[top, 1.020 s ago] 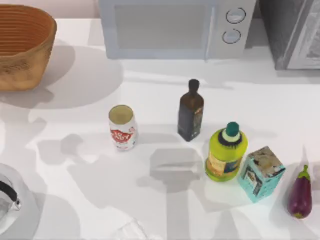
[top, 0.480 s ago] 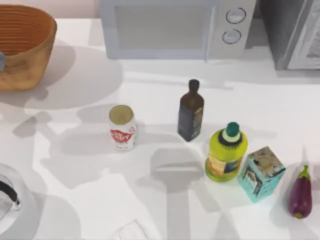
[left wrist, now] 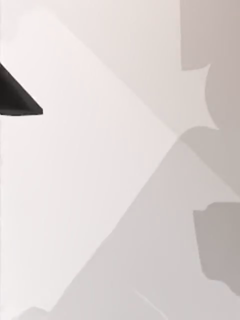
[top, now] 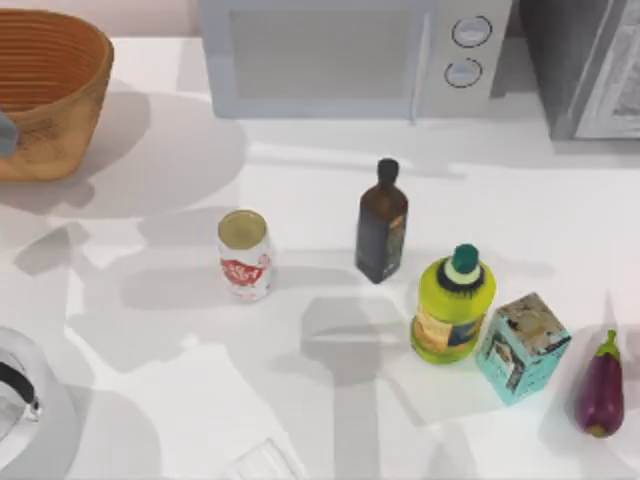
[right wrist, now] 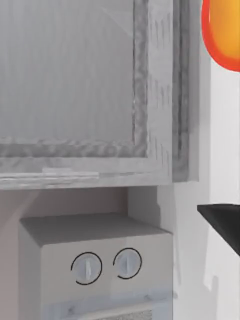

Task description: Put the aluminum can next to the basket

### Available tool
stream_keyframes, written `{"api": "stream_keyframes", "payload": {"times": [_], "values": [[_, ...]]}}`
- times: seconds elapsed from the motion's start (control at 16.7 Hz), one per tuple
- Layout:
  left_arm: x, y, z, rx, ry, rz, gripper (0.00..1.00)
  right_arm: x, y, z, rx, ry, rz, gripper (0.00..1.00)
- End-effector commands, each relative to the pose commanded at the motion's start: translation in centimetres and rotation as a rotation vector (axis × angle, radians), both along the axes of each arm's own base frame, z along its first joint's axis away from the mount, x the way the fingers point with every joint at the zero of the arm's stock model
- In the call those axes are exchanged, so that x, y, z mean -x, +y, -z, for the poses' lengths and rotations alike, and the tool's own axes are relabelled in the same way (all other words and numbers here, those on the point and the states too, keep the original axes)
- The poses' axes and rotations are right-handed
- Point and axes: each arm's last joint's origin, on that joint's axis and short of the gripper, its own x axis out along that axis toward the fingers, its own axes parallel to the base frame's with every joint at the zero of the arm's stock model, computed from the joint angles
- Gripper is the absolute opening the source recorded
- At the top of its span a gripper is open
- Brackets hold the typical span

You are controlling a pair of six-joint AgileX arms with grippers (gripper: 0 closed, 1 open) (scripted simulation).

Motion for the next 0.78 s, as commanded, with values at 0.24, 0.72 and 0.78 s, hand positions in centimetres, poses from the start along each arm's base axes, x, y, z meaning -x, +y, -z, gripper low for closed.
{"api": "stream_keyframes", "payload": {"times": [0.24,0.72,0.78], "values": [[0.0,0.1,3.5,-0.001,-0.005,0.000,1.00,0.0,0.0,0.0,0.000,0.000,0.000,1.00],[0.1,0.1,3.9,0.000,-0.002,0.000,0.77,0.0,0.0,0.0,0.000,0.000,0.000,1.00],[0.1,0.1,3.9,0.000,-0.002,0.000,0.70,0.0,0.0,0.0,0.000,0.000,0.000,1.00]]}}
